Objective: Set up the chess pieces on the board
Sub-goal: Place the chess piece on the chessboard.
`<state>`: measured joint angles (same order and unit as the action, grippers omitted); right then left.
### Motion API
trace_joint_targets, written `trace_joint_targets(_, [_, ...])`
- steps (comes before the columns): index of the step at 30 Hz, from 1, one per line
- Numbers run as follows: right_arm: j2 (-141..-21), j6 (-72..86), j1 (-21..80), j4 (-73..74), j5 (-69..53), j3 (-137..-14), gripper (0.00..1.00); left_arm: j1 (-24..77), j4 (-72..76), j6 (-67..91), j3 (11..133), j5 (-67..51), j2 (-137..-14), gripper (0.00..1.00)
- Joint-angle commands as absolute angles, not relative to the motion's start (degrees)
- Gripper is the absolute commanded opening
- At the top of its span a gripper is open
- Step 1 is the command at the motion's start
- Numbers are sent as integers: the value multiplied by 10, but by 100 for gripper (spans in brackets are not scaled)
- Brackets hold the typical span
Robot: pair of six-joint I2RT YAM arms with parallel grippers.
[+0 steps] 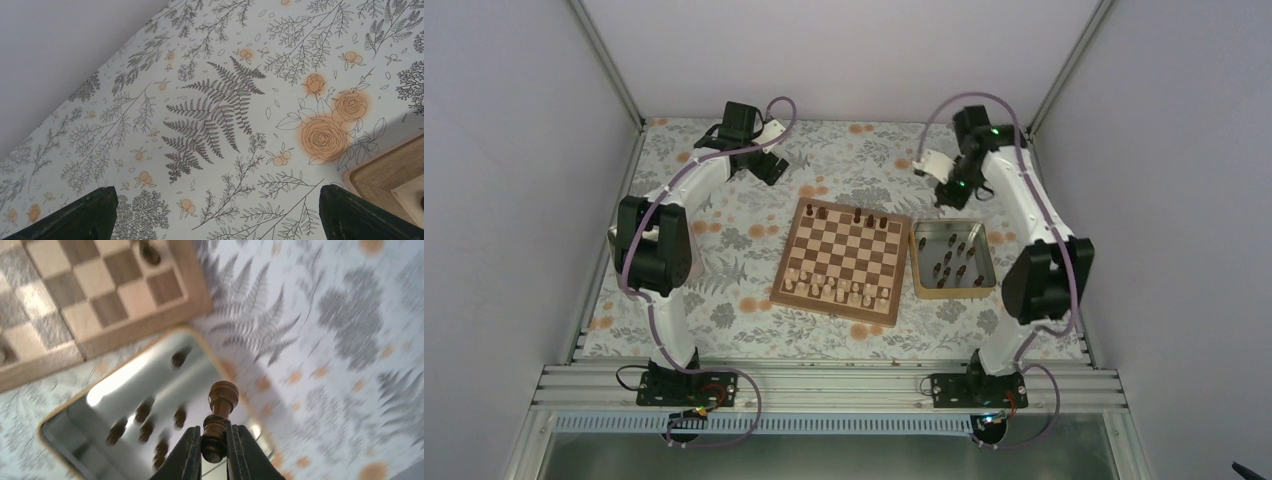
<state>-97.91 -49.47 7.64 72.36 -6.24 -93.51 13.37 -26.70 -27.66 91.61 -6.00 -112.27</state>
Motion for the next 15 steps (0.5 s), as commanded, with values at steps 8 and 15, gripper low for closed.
trace_joint_targets(8, [-1226, -546, 221, 736, -46, -1254, 7, 136, -265, -277, 923, -58, -1102, 100])
trace_joint_targets(15, [-1293, -567, 286, 725, -51, -1327, 9, 137, -262, -278, 918, -62, -1097, 100])
